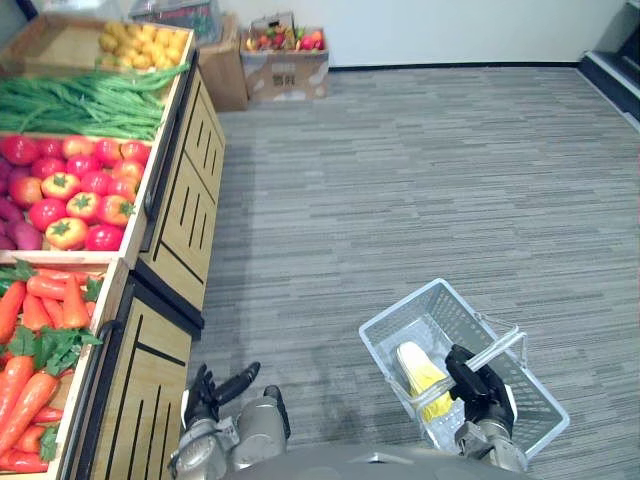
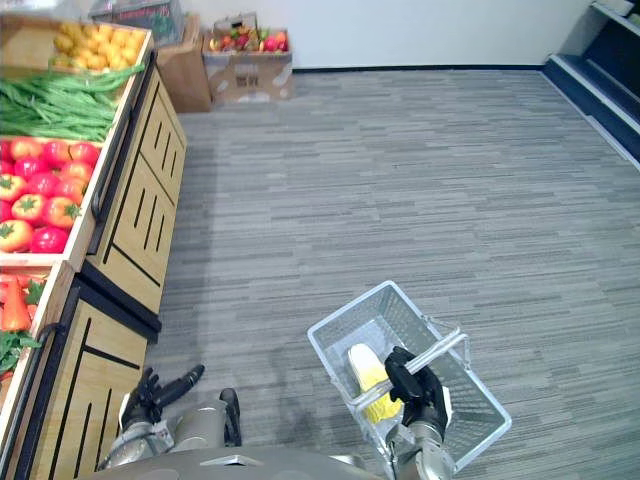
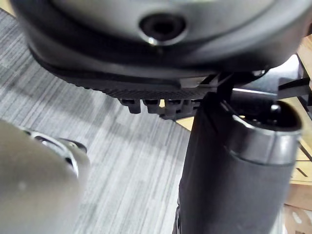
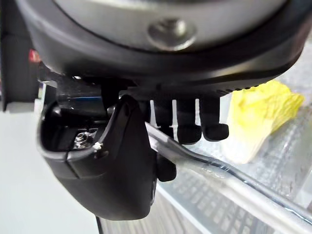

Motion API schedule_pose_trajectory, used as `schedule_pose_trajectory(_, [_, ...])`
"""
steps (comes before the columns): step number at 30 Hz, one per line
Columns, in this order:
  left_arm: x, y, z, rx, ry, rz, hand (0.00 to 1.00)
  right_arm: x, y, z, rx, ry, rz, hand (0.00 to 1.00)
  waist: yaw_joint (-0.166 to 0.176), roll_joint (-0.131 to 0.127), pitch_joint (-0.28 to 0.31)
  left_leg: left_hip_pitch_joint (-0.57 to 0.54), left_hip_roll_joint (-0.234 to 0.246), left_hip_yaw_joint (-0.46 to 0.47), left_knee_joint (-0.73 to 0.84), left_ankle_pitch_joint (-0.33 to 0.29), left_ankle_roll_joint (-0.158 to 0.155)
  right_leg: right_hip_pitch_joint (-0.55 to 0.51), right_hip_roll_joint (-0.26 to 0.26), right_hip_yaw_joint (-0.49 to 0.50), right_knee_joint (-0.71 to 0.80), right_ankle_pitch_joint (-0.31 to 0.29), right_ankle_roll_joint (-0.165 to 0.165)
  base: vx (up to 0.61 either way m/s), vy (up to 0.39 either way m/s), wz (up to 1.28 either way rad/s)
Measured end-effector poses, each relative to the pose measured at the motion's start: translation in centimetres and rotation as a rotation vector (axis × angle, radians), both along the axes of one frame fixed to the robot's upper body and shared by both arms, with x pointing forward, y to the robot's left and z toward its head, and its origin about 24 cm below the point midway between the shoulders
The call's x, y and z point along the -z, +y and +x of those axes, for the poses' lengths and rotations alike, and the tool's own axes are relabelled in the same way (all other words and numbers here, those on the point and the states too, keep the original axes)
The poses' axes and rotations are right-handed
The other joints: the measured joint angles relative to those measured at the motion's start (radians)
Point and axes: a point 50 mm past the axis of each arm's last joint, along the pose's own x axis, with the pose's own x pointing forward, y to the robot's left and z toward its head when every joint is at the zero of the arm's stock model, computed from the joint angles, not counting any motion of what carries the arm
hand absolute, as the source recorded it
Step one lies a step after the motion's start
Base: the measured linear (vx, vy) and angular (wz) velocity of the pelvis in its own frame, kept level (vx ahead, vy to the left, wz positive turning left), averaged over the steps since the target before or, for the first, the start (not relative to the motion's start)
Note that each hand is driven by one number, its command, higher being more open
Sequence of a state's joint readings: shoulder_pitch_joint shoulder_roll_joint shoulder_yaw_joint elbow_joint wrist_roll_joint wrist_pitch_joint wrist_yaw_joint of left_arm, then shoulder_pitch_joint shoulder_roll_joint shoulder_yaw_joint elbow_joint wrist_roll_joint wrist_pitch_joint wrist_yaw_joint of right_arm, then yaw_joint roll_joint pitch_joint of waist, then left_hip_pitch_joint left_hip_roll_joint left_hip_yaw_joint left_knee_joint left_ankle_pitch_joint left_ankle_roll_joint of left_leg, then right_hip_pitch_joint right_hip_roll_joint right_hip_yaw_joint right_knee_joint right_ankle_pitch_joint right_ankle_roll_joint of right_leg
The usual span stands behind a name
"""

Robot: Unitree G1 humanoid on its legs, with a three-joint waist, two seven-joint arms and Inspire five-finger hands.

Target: Pick vegetable in the basket

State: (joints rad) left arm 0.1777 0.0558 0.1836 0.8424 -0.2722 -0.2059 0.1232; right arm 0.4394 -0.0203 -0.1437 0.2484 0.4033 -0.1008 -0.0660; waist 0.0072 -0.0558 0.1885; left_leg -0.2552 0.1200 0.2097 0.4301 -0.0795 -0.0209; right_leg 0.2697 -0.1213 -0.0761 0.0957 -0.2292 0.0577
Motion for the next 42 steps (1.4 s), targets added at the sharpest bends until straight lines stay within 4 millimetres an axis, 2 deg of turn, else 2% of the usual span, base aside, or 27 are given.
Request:
schedule_pose_trajectory(1, [0.0, 0.3, -0.2, -0.023, 0.008, -0.002, 1.00, -0.1, 0.1, 0.3, -0.007, -0.006, -0.002, 0.00, 0.005, 0.004, 0.001, 0.003, 0.008, 0.006, 0.016, -0.005, 0.004, 0.011, 0.000, 0.013, -0.013, 0.029, 0.021, 0.19, 0.138, -0.25])
schedule_pose_trajectory(3, [0.2, 0.7, -1.0, -0.039, 0.029, 0.003, 1.00, -0.3, 0.4, 1.0, -0.033, -0.029, 0.005, 0.00, 0.019, 0.004, -0.004, 0.041, 0.019, 0.033, -0.020, -0.007, 0.002, 0.008, -0.004, 0.056, -0.015, 0.071, 0.043, 0.16, 0.122, -0.39])
schedule_pose_trajectory(6, [0.4, 0.8, -1.6, -0.046, 0.047, 0.003, 1.00, -0.2, 0.5, 1.1, -0.041, -0.029, 0.005, 0.00, 0.021, -0.001, -0.031, 0.061, 0.005, 0.072, -0.107, -0.012, -0.008, -0.044, -0.023, 0.084, 0.001, 0.077, 0.053, 0.08, 0.054, -0.34])
schedule_pose_trajectory(9, [0.5, 0.8, -1.8, -0.051, 0.057, 0.002, 1.00, -0.1, 0.4, 1.1, -0.050, -0.020, -0.007, 0.00, 0.024, -0.001, -0.037, 0.074, -0.011, 0.110, -0.143, -0.009, -0.005, -0.085, -0.046, 0.093, 0.046, 0.076, 0.054, 0.05, 0.070, -0.36])
schedule_pose_trajectory(14, [0.5, 0.8, -2.1, -0.043, 0.062, 0.005, 1.00, 0.3, 0.9, 0.7, -0.078, 0.007, -0.011, 0.00, 0.043, -0.020, -0.067, 0.143, -0.063, 0.170, -0.216, -0.019, 0.025, -0.184, -0.089, 0.134, 0.238, 0.077, 0.056, 0.08, 0.138, -0.25])
schedule_pose_trajectory(16, [0.3, 1.0, -2.3, -0.031, 0.057, 0.015, 1.00, 0.3, 0.9, 0.7, -0.079, 0.008, -0.013, 0.00, 0.042, -0.030, -0.079, 0.163, -0.086, 0.166, -0.227, -0.030, 0.038, -0.223, -0.104, 0.133, 0.337, 0.090, 0.075, 0.09, 0.151, 0.12])
schedule_pose_trajectory(18, [0.2, 1.1, -2.4, -0.019, 0.052, 0.021, 1.00, 0.3, 0.8, 0.5, -0.080, 0.014, -0.016, 0.00, 0.040, -0.041, -0.089, 0.175, -0.110, 0.146, -0.226, -0.046, 0.051, -0.265, -0.118, 0.131, 0.452, 0.124, 0.072, 0.11, 0.140, 0.34])
schedule_pose_trajectory(20, [0.2, 1.0, -2.6, -0.005, 0.051, 0.017, 1.00, 0.4, 0.8, 0.1, -0.078, 0.026, -0.017, 0.00, 0.029, -0.041, -0.092, 0.197, -0.132, 0.103, -0.227, -0.063, 0.073, -0.302, -0.122, 0.125, 0.576, 0.225, 0.060, 0.15, 0.147, 0.68])
schedule_pose_trajectory(21, [0.2, 1.0, -2.9, -0.001, 0.054, 0.016, 1.00, 0.5, 0.9, -0.2, -0.080, 0.032, -0.014, 0.00, 0.018, -0.039, -0.092, 0.212, -0.143, 0.071, -0.228, -0.072, 0.087, -0.315, -0.123, 0.114, 0.633, 0.306, 0.052, 0.19, 0.149, 0.72])
schedule_pose_trajectory(22, [0.2, 0.9, -3.1, 0.002, 0.058, 0.015, 1.00, 0.5, 0.9, -0.3, -0.083, 0.035, -0.012, 0.00, 0.014, -0.036, -0.091, 0.220, -0.146, 0.060, -0.228, -0.078, 0.095, -0.326, -0.126, 0.112, 0.670, 0.338, 0.049, 0.23, 0.163, 0.56])
schedule_pose_trajectory(23, [0.3, 0.9, -3.6, 0.014, 0.072, 0.017, 1.00, 0.5, 1.1, -0.2, -0.089, 0.032, -0.010, 0.00, 0.016, -0.032, -0.086, 0.236, -0.151, 0.052, -0.228, -0.090, 0.107, -0.360, -0.132, 0.107, 0.751, 0.327, 0.040, 0.15, 0.091, 0.30])
schedule_pose_trajectory(25, [0.4, 0.9, -4.4, 0.013, 0.095, 0.015, 1.00, 0.3, 1.1, 0.3, -0.097, 0.016, -0.010, 0.00, 0.015, -0.026, -0.081, 0.276, -0.155, 0.033, -0.245, -0.096, 0.115, -0.423, -0.132, 0.052, 0.896, 0.218, 0.024, 0.14, 0.081, 0.26])
schedule_pose_trajectory(26, [0.5, 0.8, -4.5, 0.016, 0.099, 0.013, 1.00, 0.3, 1.1, 0.3, -0.097, 0.013, -0.011, 0.00, 0.015, -0.022, -0.079, 0.291, -0.155, 0.025, -0.252, -0.096, 0.116, -0.432, -0.132, 0.027, 0.912, 0.185, 0.019, 0.15, 0.074, 0.33])
schedule_pose_trajectory(27, [0.5, 0.7, -4.8, 0.023, 0.108, 0.012, 1.00, 0.2, 1.2, 0.3, -0.111, 0.012, -0.020, 0.00, 0.014, -0.017, -0.074, 0.321, -0.155, 0.010, -0.269, -0.097, 0.117, -0.443, -0.133, -0.021, 0.909, 0.119, 0.006, 0.12, 0.044, 0.34])
schedule_pose_trajectory(29, [0.7, 0.7, -4.9, 0.053, 0.123, 0.022, 1.00, 0.1, 1.3, 0.6, -0.138, 0.007, -0.030, 0.00, 0.013, -0.013, -0.070, 0.350, -0.149, -0.014, -0.278, -0.096, 0.116, -0.448, -0.116, -0.075, 0.780, 0.037, 0.015, 0.11, -0.011, 0.44])
schedule_pose_trajectory(30, [0.7, 0.6, -4.8, 0.058, 0.125, 0.017, 1.00, 0.1, 1.4, 0.7, -0.148, 0.000, -0.025, 0.00, 0.012, -0.009, -0.067, 0.356, -0.142, -0.024, -0.275, -0.096, 0.116, -0.444, -0.097, -0.082, 0.666, 0.013, 0.016, 0.11, -0.069, 0.38])
schedule_pose_trajectory(31, [0.7, 0.5, -4.8, 0.061, 0.125, 0.014, 1.00, 0.1, 1.4, 0.8, -0.151, -0.005, -0.024, 0.00, 0.012, -0.004, -0.063, 0.359, -0.136, -0.028, -0.274, -0.097, 0.113, -0.444, -0.084, -0.079, 0.606, 0.012, 0.018, 0.09, -0.073, 0.27])
schedule_pose_trajectory(32, [0.8, 0.4, -4.9, 0.071, 0.130, 0.009, 1.00, -0.1, 1.4, 1.1, -0.151, -0.013, -0.026, 0.00, 0.013, 0.003, -0.058, 0.365, -0.124, -0.034, -0.273, -0.101, 0.100, -0.439, -0.061, -0.062, 0.481, 0.016, 0.024, 0.07, -0.090, 0.13])
schedule_pose_trajectory(33, [0.9, 0.4, -5.0, 0.075, 0.135, 0.010, 1.00, -0.1, 1.4, 1.2, -0.155, -0.016, -0.025, 0.00, 0.015, 0.004, -0.058, 0.364, -0.121, -0.034, -0.271, -0.104, 0.092, -0.437, -0.051, -0.046, 0.417, 0.025, 0.033, 0.06, -0.123, 0.12])
schedule_pose_trajectory(34, [0.9, 0.7, -5.3, 0.081, 0.148, 0.018, 1.00, -0.1, 1.6, 1.3, -0.165, -0.021, -0.021, 0.00, 0.016, -0.008, -0.052, 0.367, -0.122, -0.034, -0.264, -0.117, 0.069, -0.423, -0.046, -0.015, 0.293, 0.085, 0.055, 0.05, -0.143, 0.06])
schedule_pose_trajectory(35, [0.9, 1.0, -5.3, 0.084, 0.152, 0.026, 1.00, -0.1, 1.7, 1.3, -0.170, -0.020, -0.018, 0.00, 0.018, -0.019, -0.051, 0.368, -0.128, -0.034, -0.260, -0.124, 0.059, -0.419, -0.050, -0.005, 0.263, 0.133, 0.057, 0.06, -0.203, 0.03])
schedule_pose_trajectory(36, [0.8, 1.5, -5.6, 0.103, 0.167, 0.051, 1.00, 0.0, 2.0, 1.3, -0.181, -0.019, -0.014, 0.00, 0.019, -0.044, -0.053, 0.368, -0.140, -0.034, -0.256, -0.136, 0.041, -0.412, -0.053, 0.004, 0.220, 0.177, 0.059, 0.07, -0.254, -0.13])
schedule_pose_trajectory(38, [1.1, 1.0, -5.9, 0.108, 0.190, 0.035, 1.00, -0.1, 1.9, 1.6, -0.187, -0.022, -0.019, 0.00, 0.021, -0.019, -0.053, 0.356, -0.091, -0.029, -0.237, -0.153, 0.013, -0.384, -0.010, -0.009, 0.141, 0.181, 0.041, 0.07, -0.237, -0.21])
schedule_pose_trajectory(41, [1.3, 0.3, -5.9, 0.120, 0.190, 0.022, 1.00, -0.1, 1.7, 1.5, -0.187, -0.018, -0.024, 0.00, 0.019, 0.013, -0.058, 0.337, -0.047, -0.028, -0.272, -0.136, -0.018, -0.354, 0.044, -0.029, 0.011, 0.245, 0.015, 0.09, -0.175, -0.07])
schedule_pose_trajectory(42, [1.3, 0.2, -5.8, 0.119, 0.189, 0.020, 1.00, 0.0, 1.7, 1.3, -0.188, -0.015, -0.022, 0.00, 0.019, 0.016, -0.060, 0.338, -0.038, -0.028, -0.292, -0.127, -0.026, -0.347, 0.057, -0.031, -0.021, 0.262, 0.007, 0.10, -0.098, -0.01])
